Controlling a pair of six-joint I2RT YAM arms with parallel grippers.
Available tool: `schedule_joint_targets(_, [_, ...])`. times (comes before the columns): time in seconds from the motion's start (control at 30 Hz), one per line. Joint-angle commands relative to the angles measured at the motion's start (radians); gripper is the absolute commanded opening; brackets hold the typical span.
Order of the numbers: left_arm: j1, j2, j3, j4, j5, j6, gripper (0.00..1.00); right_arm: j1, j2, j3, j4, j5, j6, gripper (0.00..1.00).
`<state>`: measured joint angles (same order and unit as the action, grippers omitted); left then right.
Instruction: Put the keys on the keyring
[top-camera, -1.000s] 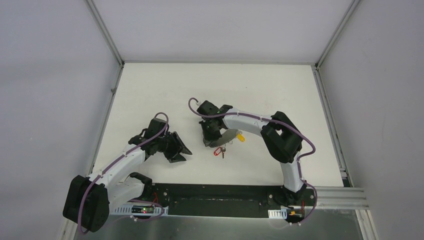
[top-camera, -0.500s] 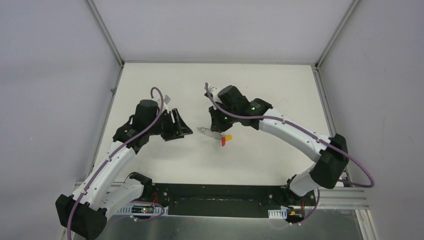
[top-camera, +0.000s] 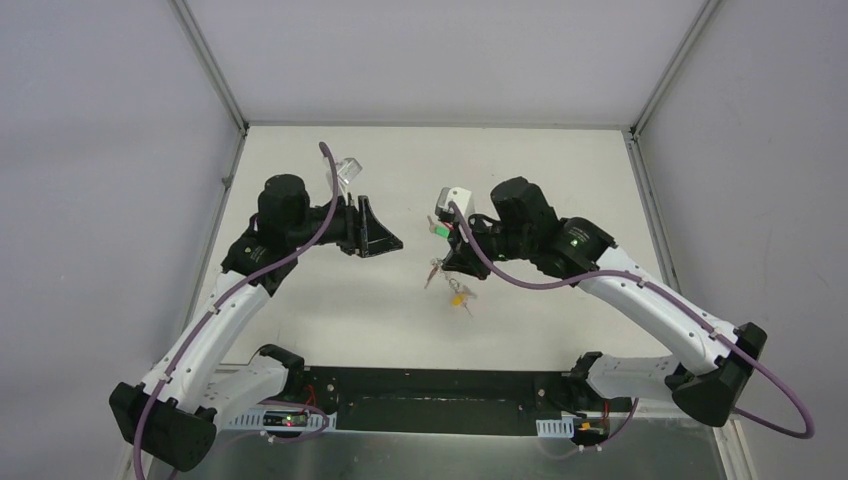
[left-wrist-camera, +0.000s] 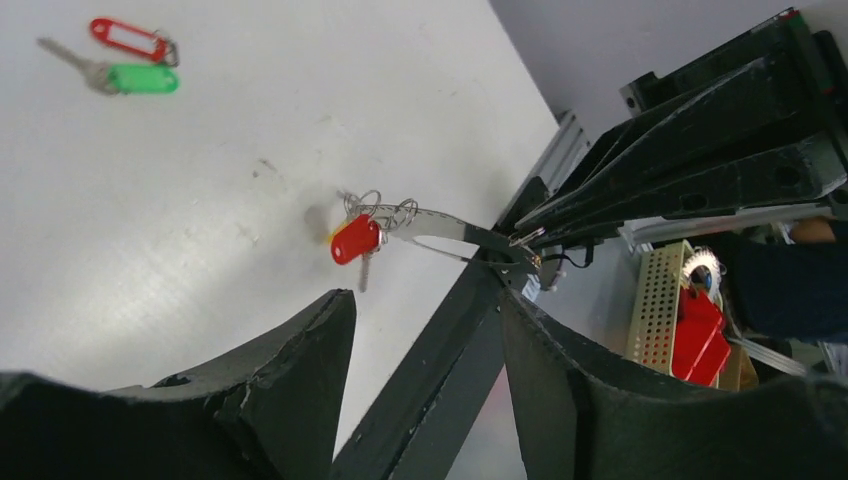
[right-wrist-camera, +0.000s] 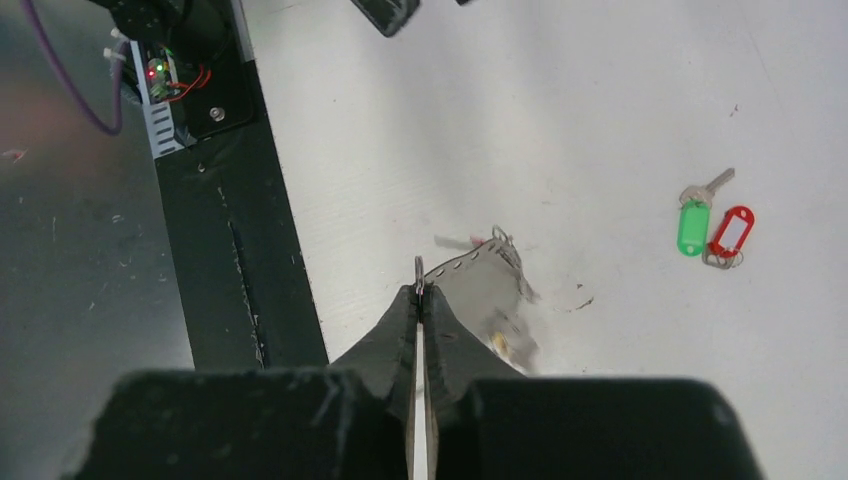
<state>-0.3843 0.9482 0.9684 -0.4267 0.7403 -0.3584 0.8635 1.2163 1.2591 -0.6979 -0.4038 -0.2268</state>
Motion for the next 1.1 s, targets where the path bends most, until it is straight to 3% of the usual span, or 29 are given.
schedule_joint_targets(0.0, [-0.027, -0.027, -0.108, 0.378, 0.159, -0.050, 0.55, -0.001, -0.037, -0.018, 0.046, -0.117, -0.108, 0.00])
schedule_joint_targets(0.13, [-0.151, -0.085, -0.216, 0.566, 0.102, 0.020, 0.53, -0.003, -0.049, -0.028, 0.042, -0.188, -0.109, 0.00])
schedule_joint_targets(0.27, [-0.252, -0.101, -0.250, 0.606, 0.072, 0.095, 0.48, -0.004, -0.077, -0.056, 0.078, -0.213, -0.099, 0.00])
schedule_joint_targets(0.53, [-0.279, -0.086, -0.270, 0.629, 0.068, 0.081, 0.31, -0.004, -0.135, -0.106, 0.159, -0.222, -0.058, 0.00])
schedule_joint_targets(1.07, [-0.377, -0.094, -0.278, 0.583, 0.051, 0.280, 0.29, -0.004, -0.129, -0.099, 0.186, -0.283, 0.000, 0.00])
